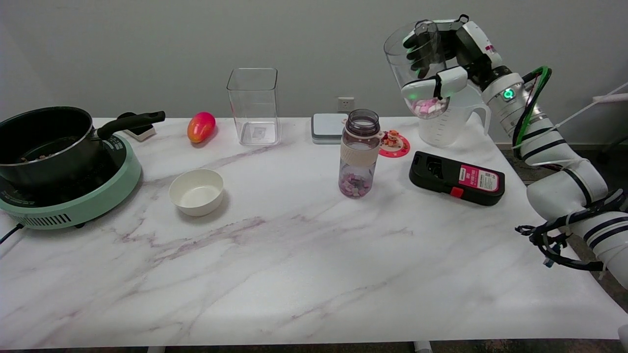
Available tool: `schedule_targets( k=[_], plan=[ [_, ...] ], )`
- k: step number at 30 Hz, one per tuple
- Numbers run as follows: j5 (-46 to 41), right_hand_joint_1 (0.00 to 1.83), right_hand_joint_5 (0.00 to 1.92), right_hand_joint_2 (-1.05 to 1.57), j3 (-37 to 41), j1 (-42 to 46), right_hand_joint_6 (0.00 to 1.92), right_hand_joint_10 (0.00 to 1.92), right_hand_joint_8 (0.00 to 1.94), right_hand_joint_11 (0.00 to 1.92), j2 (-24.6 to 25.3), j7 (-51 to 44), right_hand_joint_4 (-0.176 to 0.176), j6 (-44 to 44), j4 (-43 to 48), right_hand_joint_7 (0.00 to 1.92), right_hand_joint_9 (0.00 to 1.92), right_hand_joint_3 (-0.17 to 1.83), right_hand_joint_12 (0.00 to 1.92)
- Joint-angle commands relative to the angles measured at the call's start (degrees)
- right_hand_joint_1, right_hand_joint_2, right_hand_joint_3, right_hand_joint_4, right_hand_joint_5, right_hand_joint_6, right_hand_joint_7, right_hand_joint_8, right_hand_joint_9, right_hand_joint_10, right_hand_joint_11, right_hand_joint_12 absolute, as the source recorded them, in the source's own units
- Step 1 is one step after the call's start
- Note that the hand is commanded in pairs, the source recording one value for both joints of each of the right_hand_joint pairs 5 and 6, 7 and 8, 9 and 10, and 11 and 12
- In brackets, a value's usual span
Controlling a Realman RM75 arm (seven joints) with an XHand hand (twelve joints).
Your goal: Pour the contents of the measuring cup into the bottle.
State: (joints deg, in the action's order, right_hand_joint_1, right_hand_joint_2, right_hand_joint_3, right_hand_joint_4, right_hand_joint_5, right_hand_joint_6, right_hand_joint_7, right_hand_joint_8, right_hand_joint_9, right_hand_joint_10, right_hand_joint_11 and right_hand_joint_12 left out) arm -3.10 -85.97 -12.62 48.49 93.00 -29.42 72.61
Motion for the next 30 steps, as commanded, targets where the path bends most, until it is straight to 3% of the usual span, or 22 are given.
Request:
schedule_targets(
  k=[1,30],
  plan=[
    [3.9,1.31,1.92,1.57,-0.4,-0.9,1.92,1.92,1.92,1.82,-0.2,-8.5,0.0,0.8,-0.3,1.92,1.92,0.32,1.82],
    [4.2,1.3,1.92,1.57,-0.8,-0.1,1.92,1.92,1.92,1.78,-0.2,-22.5,0.0,0.3,0.0,1.92,1.92,0.29,1.78]
  ],
)
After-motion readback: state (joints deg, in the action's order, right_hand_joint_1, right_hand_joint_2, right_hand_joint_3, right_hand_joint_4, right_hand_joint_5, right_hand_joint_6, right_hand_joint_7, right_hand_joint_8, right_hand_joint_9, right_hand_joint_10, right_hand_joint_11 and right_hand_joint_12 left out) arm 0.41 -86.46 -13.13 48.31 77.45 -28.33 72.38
